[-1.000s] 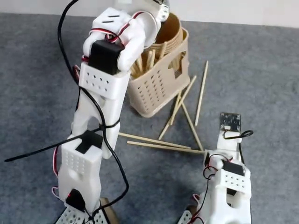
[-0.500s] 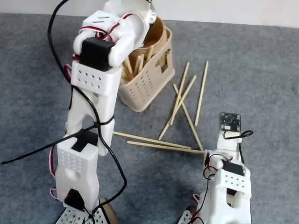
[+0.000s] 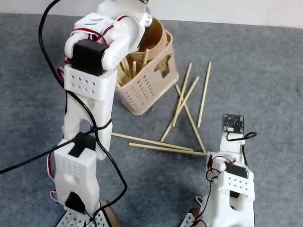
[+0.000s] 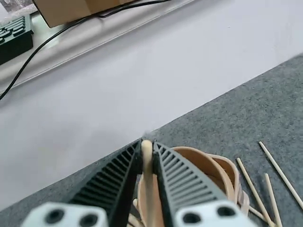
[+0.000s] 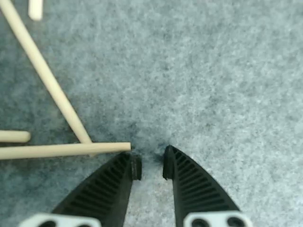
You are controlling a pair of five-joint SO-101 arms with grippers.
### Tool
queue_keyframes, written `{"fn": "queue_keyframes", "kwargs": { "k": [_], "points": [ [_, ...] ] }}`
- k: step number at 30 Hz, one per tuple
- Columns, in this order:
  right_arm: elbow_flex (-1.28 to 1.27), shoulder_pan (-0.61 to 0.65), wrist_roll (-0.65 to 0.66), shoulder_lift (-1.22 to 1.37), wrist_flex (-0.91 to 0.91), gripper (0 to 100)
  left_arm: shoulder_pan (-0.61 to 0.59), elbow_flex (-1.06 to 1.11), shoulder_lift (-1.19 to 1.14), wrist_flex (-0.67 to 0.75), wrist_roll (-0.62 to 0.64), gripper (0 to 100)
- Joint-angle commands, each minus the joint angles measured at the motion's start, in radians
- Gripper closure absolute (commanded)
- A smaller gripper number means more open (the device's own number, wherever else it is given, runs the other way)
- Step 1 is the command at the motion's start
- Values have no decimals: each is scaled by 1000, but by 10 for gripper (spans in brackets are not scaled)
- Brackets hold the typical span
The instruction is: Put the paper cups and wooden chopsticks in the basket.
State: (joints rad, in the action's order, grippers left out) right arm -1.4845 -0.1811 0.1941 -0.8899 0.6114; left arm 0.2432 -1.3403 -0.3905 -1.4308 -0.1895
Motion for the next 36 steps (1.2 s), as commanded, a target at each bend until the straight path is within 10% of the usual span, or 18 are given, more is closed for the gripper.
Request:
{"fn": "queue_keyframes", "kwargs": {
  "k": [1, 25, 36],
  "points": [
    [2, 12, -2, -5, -13, 897, -15, -42, 91, -21, -14, 993],
    [1, 12, -2, -5, -13, 897, -8, -45, 30, -158, -150, 992],
    [1, 12, -2, -5, -13, 897, 15, -45, 28, 71, -147, 870]
  ]
}}
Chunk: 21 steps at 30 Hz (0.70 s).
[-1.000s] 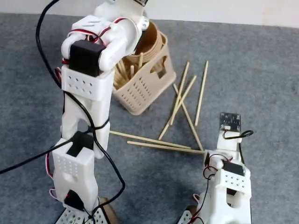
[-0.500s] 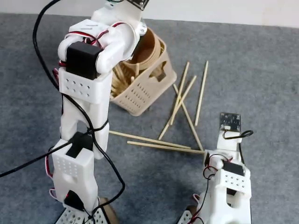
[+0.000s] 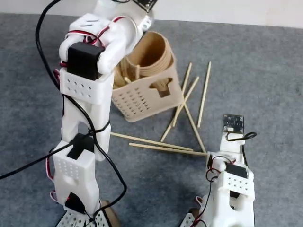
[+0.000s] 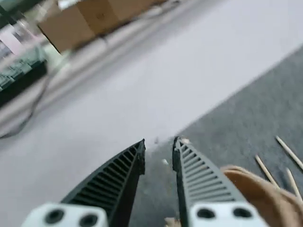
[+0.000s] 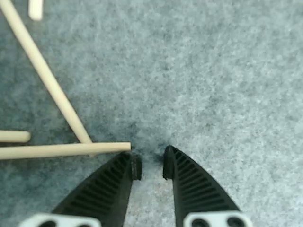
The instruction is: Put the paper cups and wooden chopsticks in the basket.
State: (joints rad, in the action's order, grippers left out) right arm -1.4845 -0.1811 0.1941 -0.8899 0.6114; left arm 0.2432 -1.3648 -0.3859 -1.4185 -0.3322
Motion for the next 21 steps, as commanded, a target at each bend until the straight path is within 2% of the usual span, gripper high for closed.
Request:
{"fn": "queue_keyframes", "kwargs": {
  "k": [1, 7, 13, 21],
  "points": [
    [1, 12, -2, -5, -13, 897, 18, -24, 30, 75, -5, 870],
    [1, 12, -2, -5, -13, 897, 62, -35, 36, 196, -3, 870],
    [1, 12, -2, -5, -13, 897, 128, -71, 45, 199, -2, 870],
    [1, 12, -2, -5, -13, 897, 148, -168, 84, 157, -2, 871]
  ]
}}
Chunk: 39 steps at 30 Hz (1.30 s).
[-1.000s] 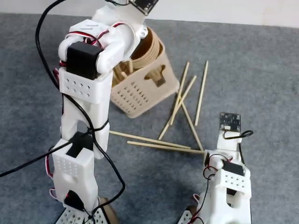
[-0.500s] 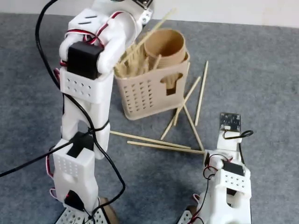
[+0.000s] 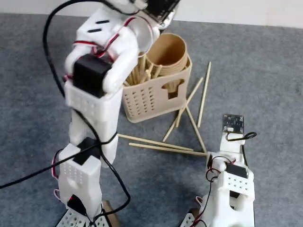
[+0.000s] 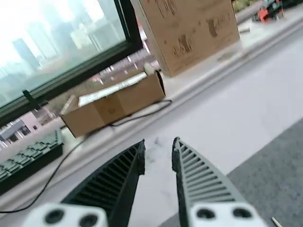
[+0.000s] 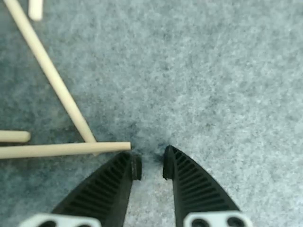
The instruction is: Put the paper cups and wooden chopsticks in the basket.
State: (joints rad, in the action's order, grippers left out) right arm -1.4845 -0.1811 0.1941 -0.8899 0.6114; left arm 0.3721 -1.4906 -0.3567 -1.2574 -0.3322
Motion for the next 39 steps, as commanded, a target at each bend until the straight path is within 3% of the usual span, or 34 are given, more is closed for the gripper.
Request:
{"fn": "queue_keyframes", "kwargs": {
  "k": [1, 6, 12, 14, 18, 25, 32, 39],
  "points": [
    [1, 12, -2, -5, -13, 897, 19, -45, 58, -3, -2, 877],
    [2, 4, -2, -5, -13, 897, -163, -41, 50, -87, 31, 962],
    [10, 2, -3, -5, -13, 897, -495, -45, 58, -400, 287, 968],
    [24, -1, -3, -5, -13, 897, -559, -36, 51, -522, 287, 968],
    [246, -1, -8, 5, 45, 897, -704, 197, 56, -531, 285, 968],
    [797, 150, -12, 36, 341, 896, -710, 696, 51, -529, 284, 968],
    [1265, 295, -147, 380, 440, 896, -704, 993, 50, -468, 288, 968],
    [1808, 372, -282, 688, 588, 896, -700, 1262, 59, -245, 374, 968]
  ]
}}
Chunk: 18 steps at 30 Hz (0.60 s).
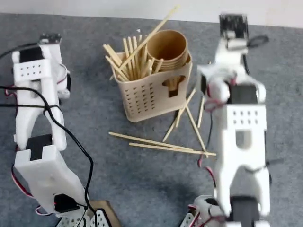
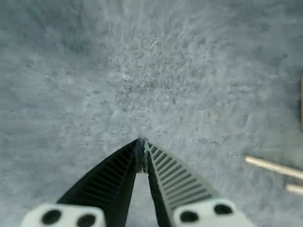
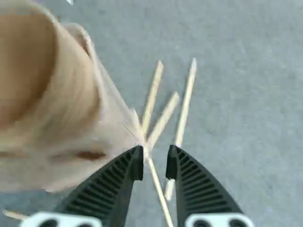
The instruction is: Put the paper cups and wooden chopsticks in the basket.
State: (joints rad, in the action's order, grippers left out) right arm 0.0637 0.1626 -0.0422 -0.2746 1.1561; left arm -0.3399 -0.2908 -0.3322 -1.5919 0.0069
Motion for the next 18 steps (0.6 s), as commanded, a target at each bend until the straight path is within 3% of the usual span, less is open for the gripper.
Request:
{"fn": "queue_keyframes", "kwargs": {
  "k": [1, 7, 18],
  "points": [
    [337, 31, -60, 99, 61, 896, 10, 74, 35, 107, 38, 968],
    [657, 84, -120, 203, 104, 896, 19, 102, 27, 147, 41, 968],
    [682, 199, -112, 384, 107, 896, 21, 102, 27, 150, 41, 968]
  ]
}}
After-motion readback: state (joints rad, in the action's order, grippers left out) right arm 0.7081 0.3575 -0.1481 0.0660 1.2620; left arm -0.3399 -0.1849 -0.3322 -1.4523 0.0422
